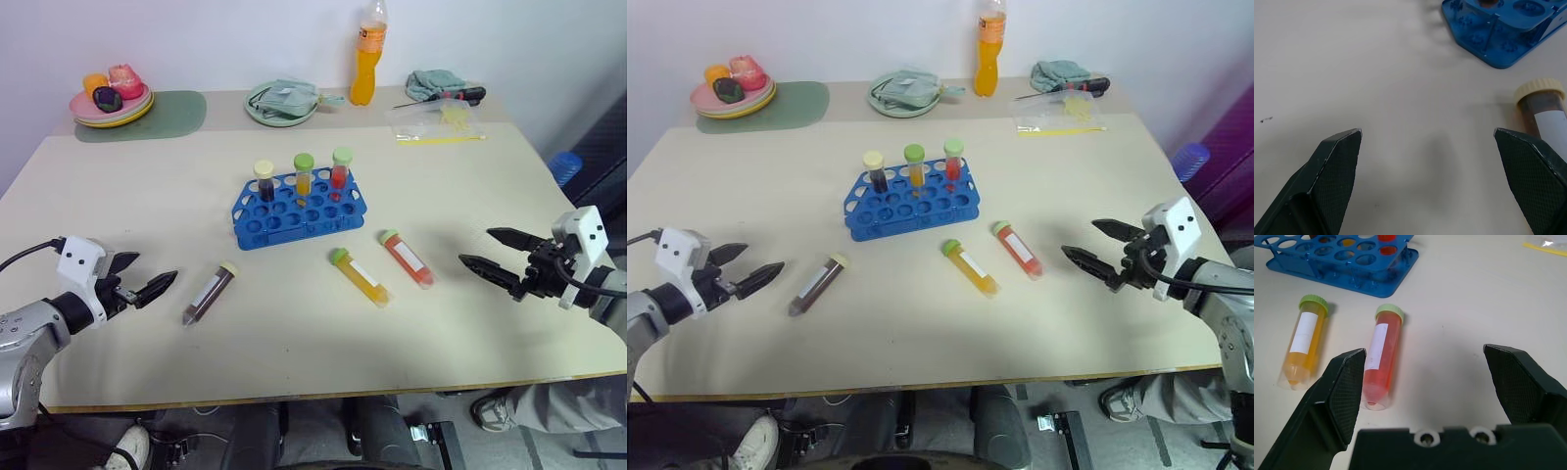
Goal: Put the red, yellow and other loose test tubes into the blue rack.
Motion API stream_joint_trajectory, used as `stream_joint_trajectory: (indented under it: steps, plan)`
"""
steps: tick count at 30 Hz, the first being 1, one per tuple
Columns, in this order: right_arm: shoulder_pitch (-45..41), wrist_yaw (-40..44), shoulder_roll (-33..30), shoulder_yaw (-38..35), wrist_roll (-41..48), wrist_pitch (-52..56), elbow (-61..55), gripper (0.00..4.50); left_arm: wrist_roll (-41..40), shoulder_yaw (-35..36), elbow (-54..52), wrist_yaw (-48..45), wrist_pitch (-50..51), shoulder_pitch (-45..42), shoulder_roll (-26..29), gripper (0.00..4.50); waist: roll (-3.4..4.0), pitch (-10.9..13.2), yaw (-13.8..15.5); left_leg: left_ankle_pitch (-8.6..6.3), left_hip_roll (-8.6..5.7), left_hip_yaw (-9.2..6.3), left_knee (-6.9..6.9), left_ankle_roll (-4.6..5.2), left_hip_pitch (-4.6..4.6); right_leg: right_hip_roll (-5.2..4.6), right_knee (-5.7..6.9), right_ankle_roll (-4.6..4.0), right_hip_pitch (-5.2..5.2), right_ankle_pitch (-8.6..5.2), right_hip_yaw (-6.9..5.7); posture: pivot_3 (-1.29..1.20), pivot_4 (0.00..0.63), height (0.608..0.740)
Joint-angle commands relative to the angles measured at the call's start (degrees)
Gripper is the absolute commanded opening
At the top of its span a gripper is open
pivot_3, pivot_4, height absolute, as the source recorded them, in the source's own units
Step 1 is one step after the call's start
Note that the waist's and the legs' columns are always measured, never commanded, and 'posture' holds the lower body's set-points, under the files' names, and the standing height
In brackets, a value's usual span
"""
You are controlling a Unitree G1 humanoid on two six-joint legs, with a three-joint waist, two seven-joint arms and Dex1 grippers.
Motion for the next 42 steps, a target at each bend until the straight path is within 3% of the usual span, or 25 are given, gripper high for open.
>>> stream_joint_trajectory:
  steps: [1, 11, 23, 26, 29, 31, 35, 42]
  plan:
    - [-0.9, 0.3, -0.5, -0.6, 0.4, -0.3, -1.0, 4.26, -0.2, 1.6, -1.9, 0.7, -0.4, 0.3, 0.1, 4.46, 0.0, 0.0, 0.0, 0.0, 0.0, 0.0, 0.0, 0.0, 0.0, 0.0, 0.0, 0.0, 0.0, 0.0, 0.0, 0.0, 0.15, 0.74]
    - [-3.0, -1.3, 0.9, 0.9, 1.2, 1.7, -1.4, 4.26, -0.6, 1.3, -2.6, 2.1, -0.7, -0.7, -1.0, 4.46, 0.0, 0.0, 0.0, 0.0, 0.0, 0.0, 0.0, 0.0, 0.0, 0.0, 0.0, 0.0, 0.0, 0.0, 0.0, 0.0, 0.15, 0.74]
    - [-1.4, -9.7, 5.7, 0.4, 5.5, 8.9, -11.9, 4.26, -0.9, -4.7, -2.3, 0.9, -0.3, -6.3, -3.4, 4.46, -0.01, 0.0, 0.2, 0.0, -0.02, -0.02, 0.01, 0.0, -0.01, 0.0, 0.04, 0.08, 0.0, 0.05, 0.0, 0.0, 0.15, 0.74]
    - [-5.6, -14.6, 6.1, 2.0, 7.0, 14.3, -14.1, 4.26, -2.4, -6.8, -4.4, -0.9, 0.8, -8.2, -3.2, 4.46, 0.0, 0.0, 0.0, 0.0, -0.02, -0.02, 0.03, 0.0, 0.0, 0.02, 0.05, 0.08, 0.0, 0.04, 0.01, 0.0, 0.15, 0.74]
    - [-11.1, -17.6, 2.1, 8.0, 4.3, 20.9, -16.3, 4.26, -5.4, -10.4, -9.5, -3.8, 3.6, -9.6, -2.8, 4.46, 0.0, 0.0, -0.1, 0.0, -0.02, -0.02, 0.04, 0.0, -0.01, 0.01, 0.05, 0.05, -0.01, 0.03, 0.01, 0.0, 0.15, 0.74]
    - [-17.4, -20.5, -0.4, 12.9, 5.4, 32.4, -16.9, 4.26, -7.3, -13.8, -14.5, -6.0, 4.9, -9.5, -2.6, 4.46, 0.03, 0.0, -0.2, 0.0, -0.01, -0.03, 0.03, 0.0, -0.02, 0.01, 0.06, 0.03, -0.03, 0.02, 0.01, 0.0, 0.15, 0.74]
    - [-32.7, -27.6, 7.8, 15.2, 6.8, 56.7, -11.6, 4.26, -5.1, -20.8, -20.7, -9.1, 3.8, -8.4, -0.8, 4.46, 0.04, 0.0, -0.3, 0.0, 0.01, -0.02, 0.02, 0.0, -0.04, 0.02, 0.06, -0.02, -0.09, 0.02, 0.06, 0.0, 0.15, 0.74]
    - [-44.3, -38.8, 9.4, 27.6, 10.4, 59.7, 2.2, 4.26, -4.3, -24.6, -21.0, -8.1, 3.2, -9.3, -2.4, 4.46, 0.05, 0.0, 0.0, 0.0, -0.12, -0.05, 0.01, 0.0, -0.14, -0.07, 0.01, -0.05, -0.12, 0.0, 0.03, 0.0, 0.15, 0.74]
